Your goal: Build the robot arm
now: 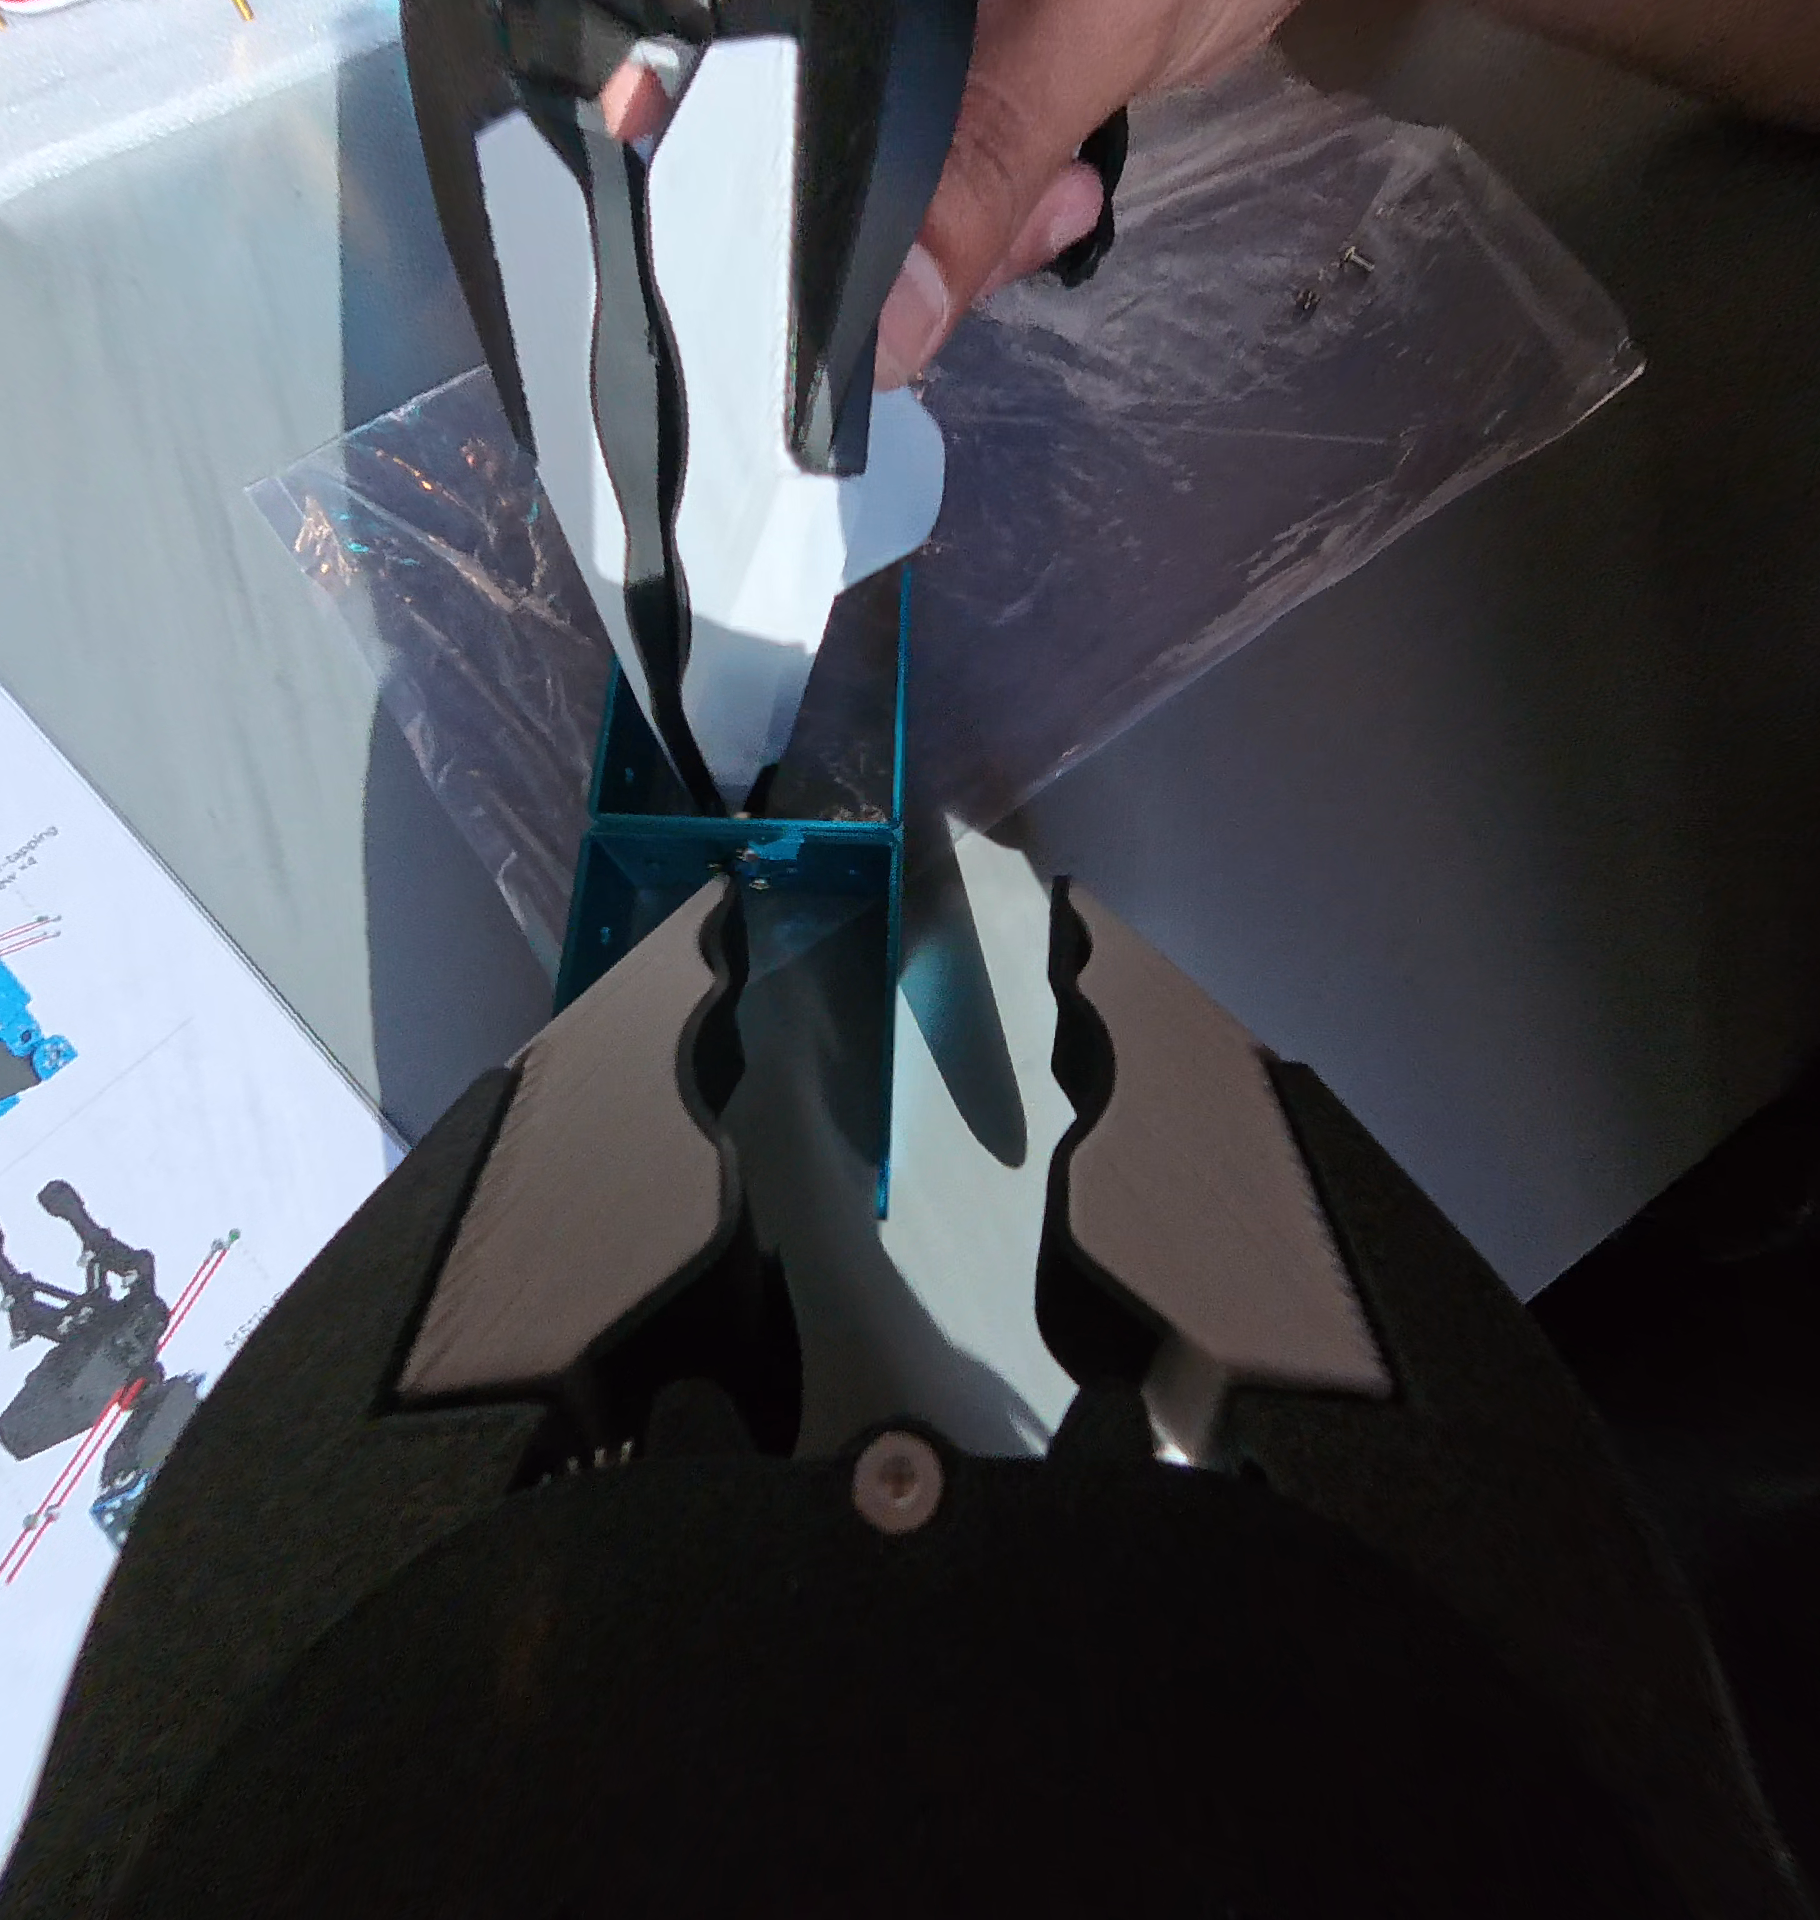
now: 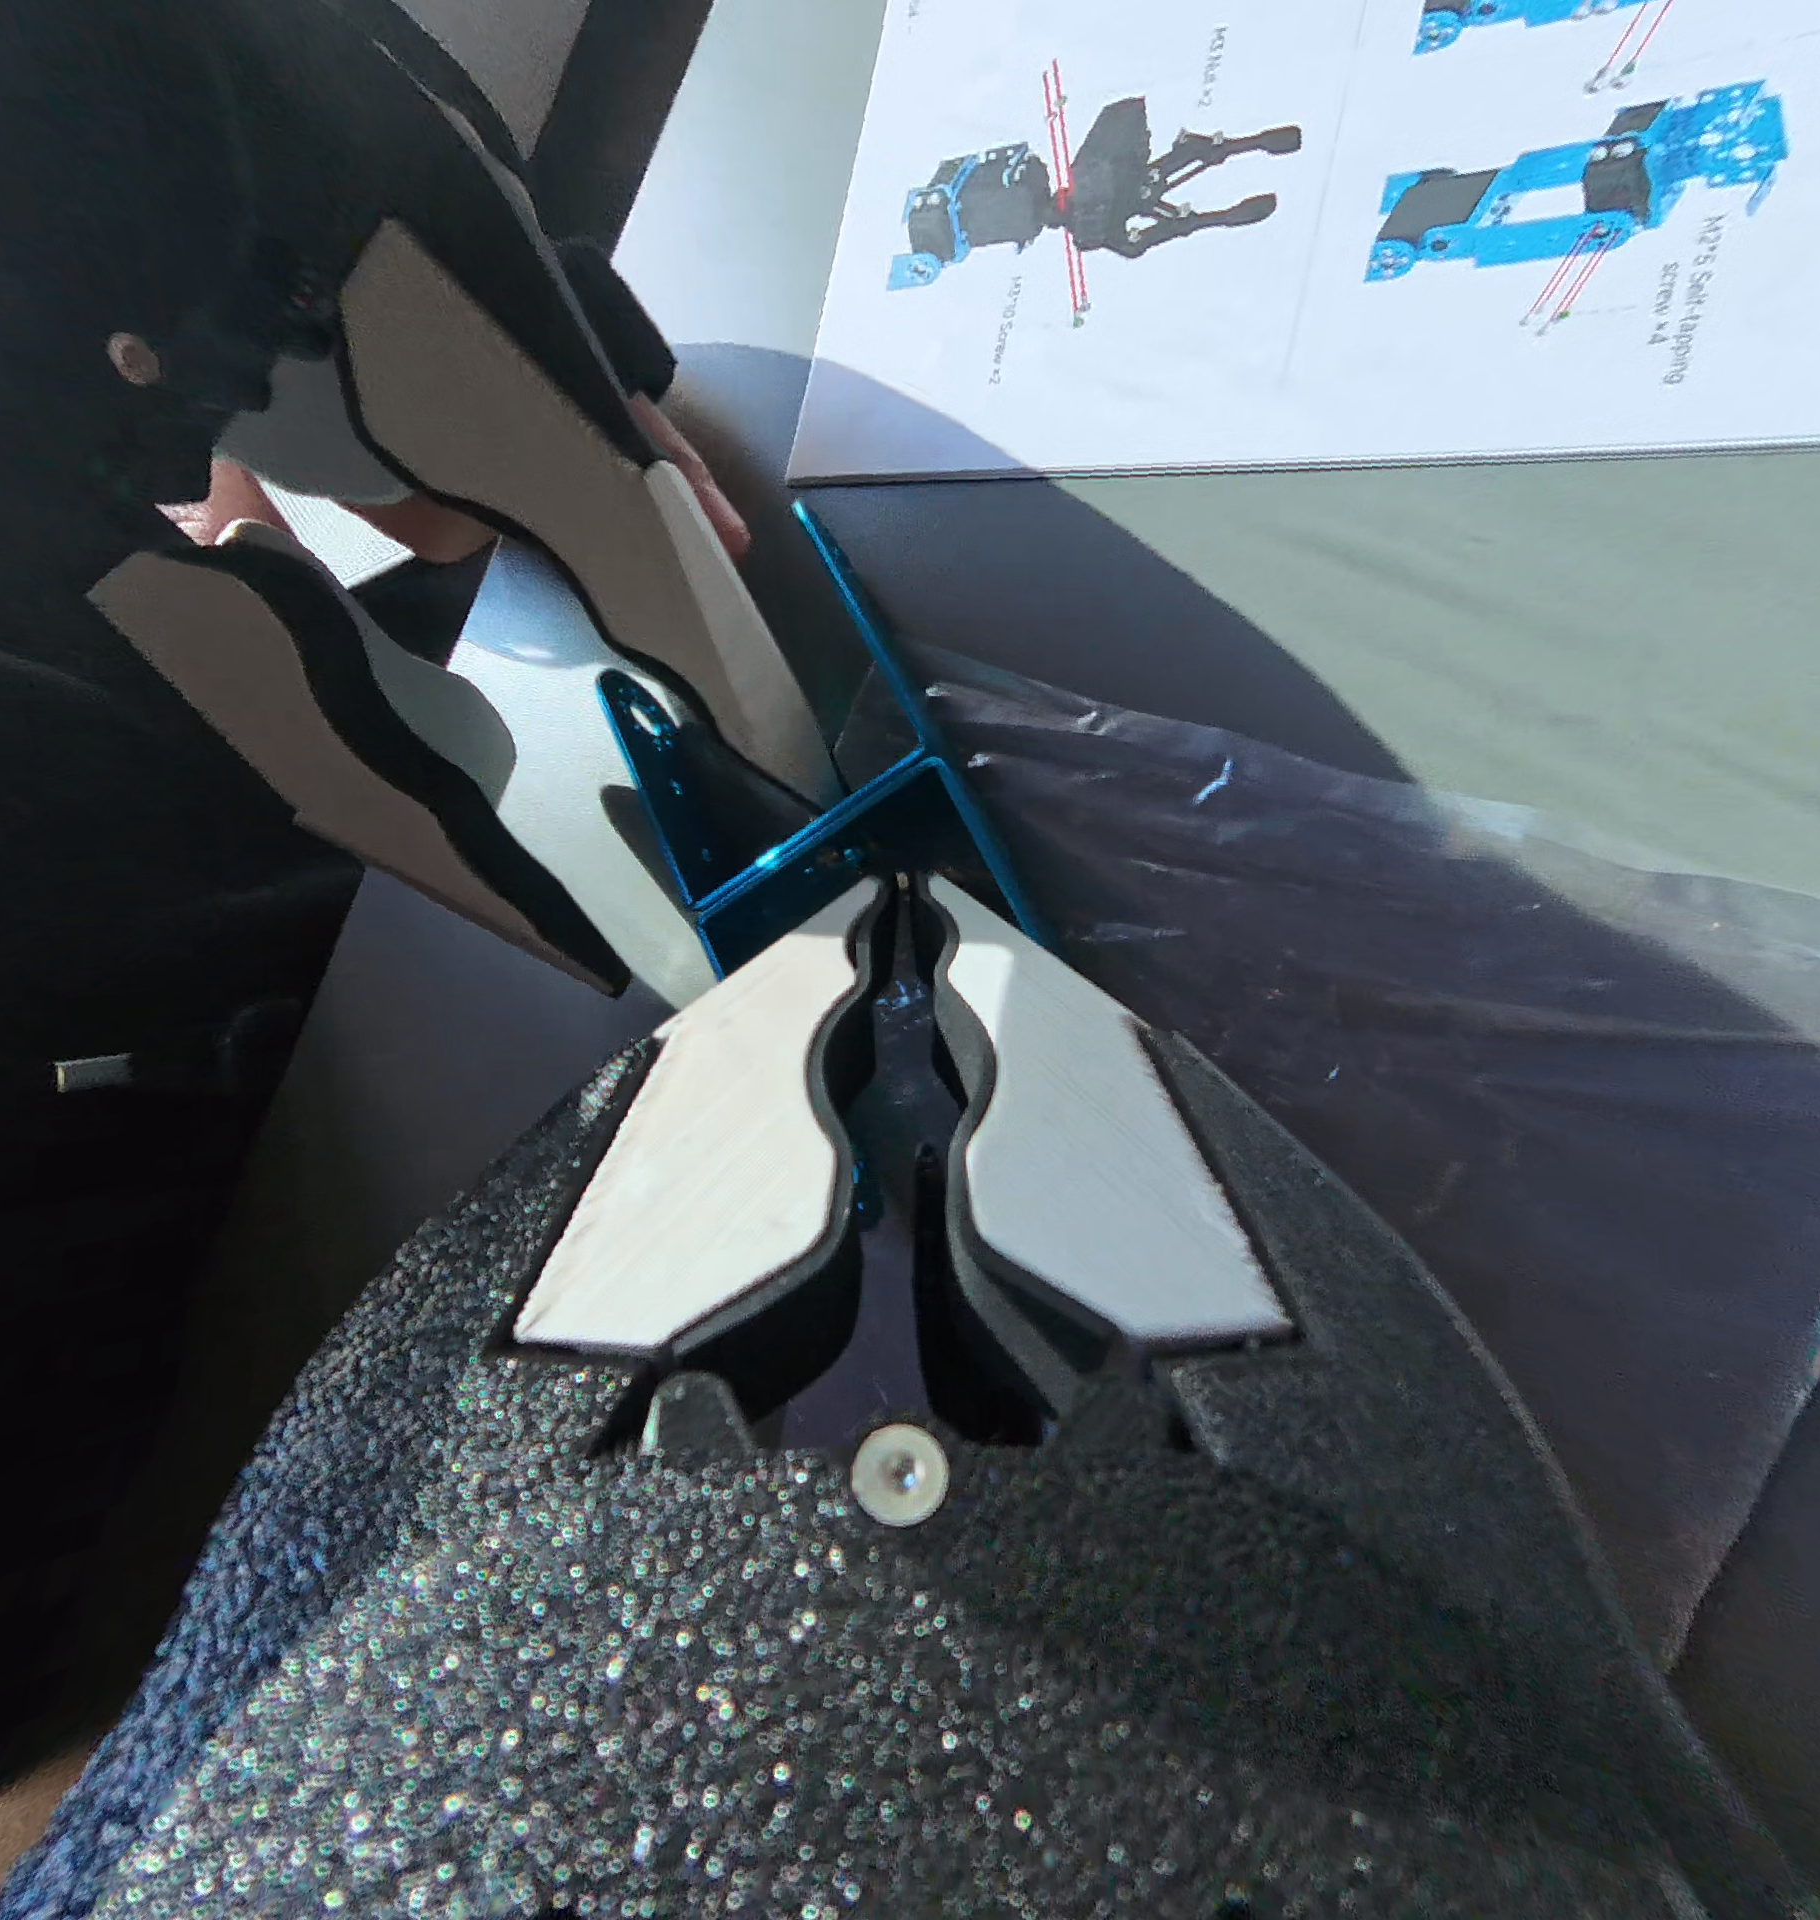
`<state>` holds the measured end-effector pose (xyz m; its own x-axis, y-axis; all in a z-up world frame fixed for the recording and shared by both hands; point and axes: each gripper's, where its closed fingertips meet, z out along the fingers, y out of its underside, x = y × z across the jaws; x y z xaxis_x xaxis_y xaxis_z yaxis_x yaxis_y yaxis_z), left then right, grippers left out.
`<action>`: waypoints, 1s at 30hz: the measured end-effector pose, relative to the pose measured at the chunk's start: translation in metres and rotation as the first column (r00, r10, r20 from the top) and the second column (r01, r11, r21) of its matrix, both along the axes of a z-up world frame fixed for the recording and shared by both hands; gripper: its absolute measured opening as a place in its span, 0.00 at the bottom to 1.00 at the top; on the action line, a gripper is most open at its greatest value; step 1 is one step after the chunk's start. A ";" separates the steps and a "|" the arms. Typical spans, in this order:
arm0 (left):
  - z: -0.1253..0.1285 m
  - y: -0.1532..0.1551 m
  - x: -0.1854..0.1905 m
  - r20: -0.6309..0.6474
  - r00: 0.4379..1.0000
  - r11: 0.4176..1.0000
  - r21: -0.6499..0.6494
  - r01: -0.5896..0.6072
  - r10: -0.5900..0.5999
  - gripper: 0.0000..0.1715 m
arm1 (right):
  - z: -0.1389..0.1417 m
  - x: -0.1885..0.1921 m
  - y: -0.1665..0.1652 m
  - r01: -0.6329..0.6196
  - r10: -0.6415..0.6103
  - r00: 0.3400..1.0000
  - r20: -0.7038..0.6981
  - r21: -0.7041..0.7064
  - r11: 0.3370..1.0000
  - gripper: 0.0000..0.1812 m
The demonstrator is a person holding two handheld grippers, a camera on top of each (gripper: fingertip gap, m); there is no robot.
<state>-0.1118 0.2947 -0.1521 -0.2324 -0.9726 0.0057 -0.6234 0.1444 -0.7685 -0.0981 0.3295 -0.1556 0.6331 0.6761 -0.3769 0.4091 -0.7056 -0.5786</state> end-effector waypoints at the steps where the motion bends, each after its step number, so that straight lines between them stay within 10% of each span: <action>1: 0.000 0.000 0.001 0.007 1.000 1.000 0.000 -0.003 0.003 0.34 | -0.001 -0.001 -0.001 -0.004 0.004 1.000 -0.008 0.000 1.000 0.01; 30: -0.004 -0.003 0.002 0.006 1.000 1.000 -0.006 0.014 -0.014 0.36 | 0.001 -0.003 -0.002 -0.102 0.099 0.995 0.026 0.126 0.987 0.01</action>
<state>-0.1100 0.2912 -0.1560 -0.2463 -0.9691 0.0100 -0.6168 0.1488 -0.7730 -0.1014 0.3273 -0.1543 0.5661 0.7782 -0.2719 0.4865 -0.5817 -0.6519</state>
